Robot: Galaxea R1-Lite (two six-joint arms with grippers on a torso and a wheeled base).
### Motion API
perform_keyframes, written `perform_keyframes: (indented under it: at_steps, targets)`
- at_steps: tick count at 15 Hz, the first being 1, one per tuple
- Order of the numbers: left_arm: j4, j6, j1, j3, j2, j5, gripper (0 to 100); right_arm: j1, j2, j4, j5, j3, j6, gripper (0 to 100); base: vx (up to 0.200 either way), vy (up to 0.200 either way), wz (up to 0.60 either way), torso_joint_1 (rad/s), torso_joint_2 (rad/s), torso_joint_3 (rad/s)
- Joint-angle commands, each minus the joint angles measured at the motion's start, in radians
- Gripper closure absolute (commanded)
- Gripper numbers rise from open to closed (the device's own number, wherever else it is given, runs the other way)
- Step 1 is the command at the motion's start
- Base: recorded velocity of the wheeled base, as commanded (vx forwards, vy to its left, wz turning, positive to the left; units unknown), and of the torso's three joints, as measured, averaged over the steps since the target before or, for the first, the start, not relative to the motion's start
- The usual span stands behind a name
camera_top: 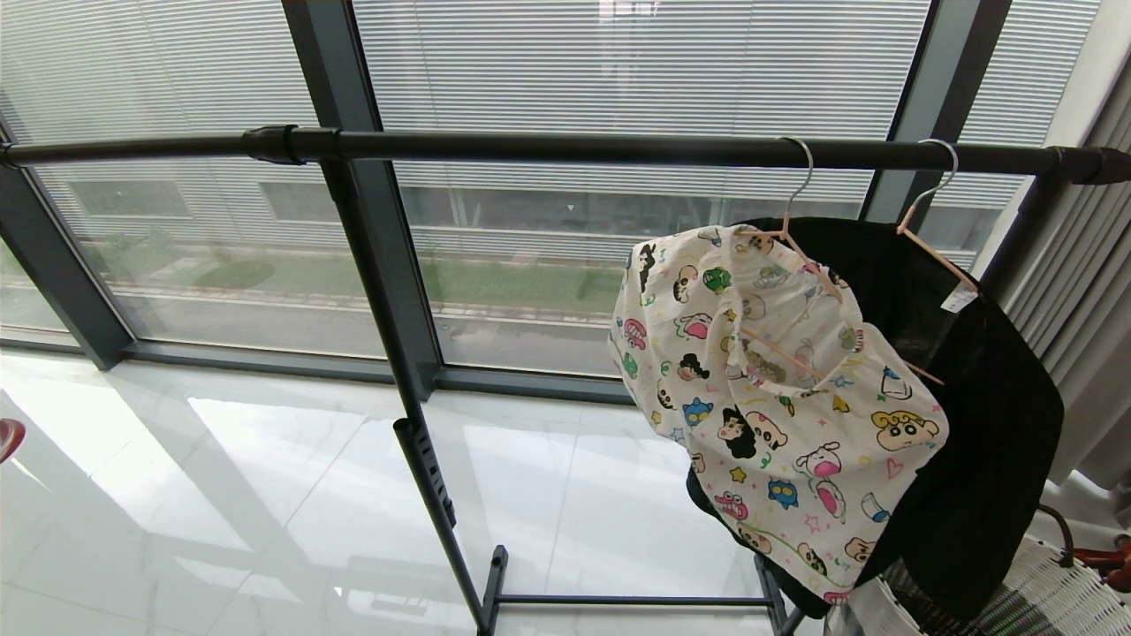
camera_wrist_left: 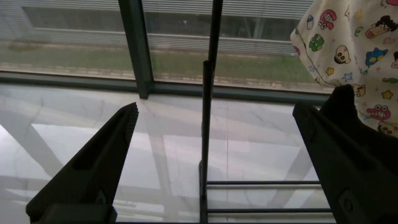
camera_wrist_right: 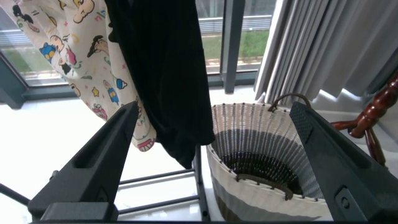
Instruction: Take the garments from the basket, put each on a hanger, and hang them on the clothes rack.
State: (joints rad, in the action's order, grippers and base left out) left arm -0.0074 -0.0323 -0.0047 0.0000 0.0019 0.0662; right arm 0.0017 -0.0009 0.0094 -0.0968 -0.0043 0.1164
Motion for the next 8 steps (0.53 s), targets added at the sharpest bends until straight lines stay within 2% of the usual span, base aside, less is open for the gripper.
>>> perform_keyframes:
  at_steps: [1,8]
  targets:
    - [0.0,0.0,0.0,0.0,0.0,0.0,0,0.0,0.001,0.0,0.0,0.0,0.0,0,0.0,0.0,0.0,0.0,0.0,0.0]
    - [0.0,0.0,0.0,0.0,0.0,0.0,0,0.0,0.001,0.0,0.002,0.0,-0.007,0,0.0,0.0,0.0,0.0,0.0,0.0]
